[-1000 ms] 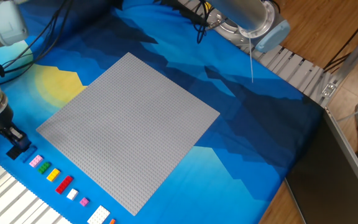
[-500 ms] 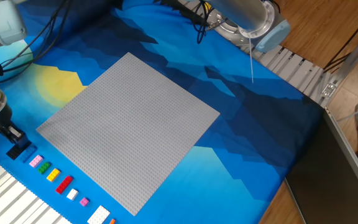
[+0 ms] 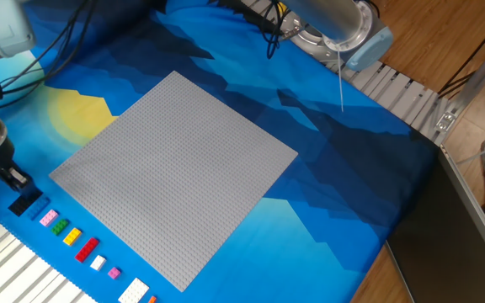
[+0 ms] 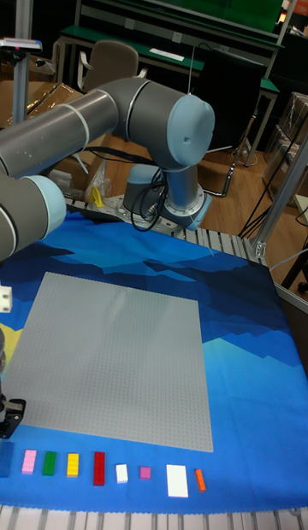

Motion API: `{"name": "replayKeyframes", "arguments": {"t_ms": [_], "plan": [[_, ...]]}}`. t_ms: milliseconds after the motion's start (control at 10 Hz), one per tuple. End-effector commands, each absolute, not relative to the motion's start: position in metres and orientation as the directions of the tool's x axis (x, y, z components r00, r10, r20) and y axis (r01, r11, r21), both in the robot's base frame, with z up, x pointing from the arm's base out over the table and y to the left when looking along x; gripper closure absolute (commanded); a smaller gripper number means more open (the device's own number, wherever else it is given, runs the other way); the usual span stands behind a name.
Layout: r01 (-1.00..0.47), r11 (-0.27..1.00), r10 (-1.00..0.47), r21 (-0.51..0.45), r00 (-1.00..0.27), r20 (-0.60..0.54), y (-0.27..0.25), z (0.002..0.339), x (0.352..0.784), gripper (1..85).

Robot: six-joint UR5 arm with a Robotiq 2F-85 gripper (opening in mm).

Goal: Stack small Lego blocks one on top of the other

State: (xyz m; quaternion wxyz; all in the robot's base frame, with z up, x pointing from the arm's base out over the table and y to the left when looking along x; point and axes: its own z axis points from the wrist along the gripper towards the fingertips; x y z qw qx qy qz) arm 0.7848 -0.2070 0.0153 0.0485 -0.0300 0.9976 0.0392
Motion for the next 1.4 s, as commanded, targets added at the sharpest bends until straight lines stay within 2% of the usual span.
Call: {"name": "replayKeyframes", "arguments": {"t_ms": [0,500,1300], "plan": [[-0.047,0.996,-0.038,0.080,-0.993,-0.113,-0.208,0.021,0.787,47.7],[-0.020,0.994,-0.004,0.105,-0.988,-0.152,-0.198,0.042,0.764,50.0],[-0.035,0.997,-0.025,0.074,-0.990,-0.142,-0.213,0.032,0.774,47.7]]}}
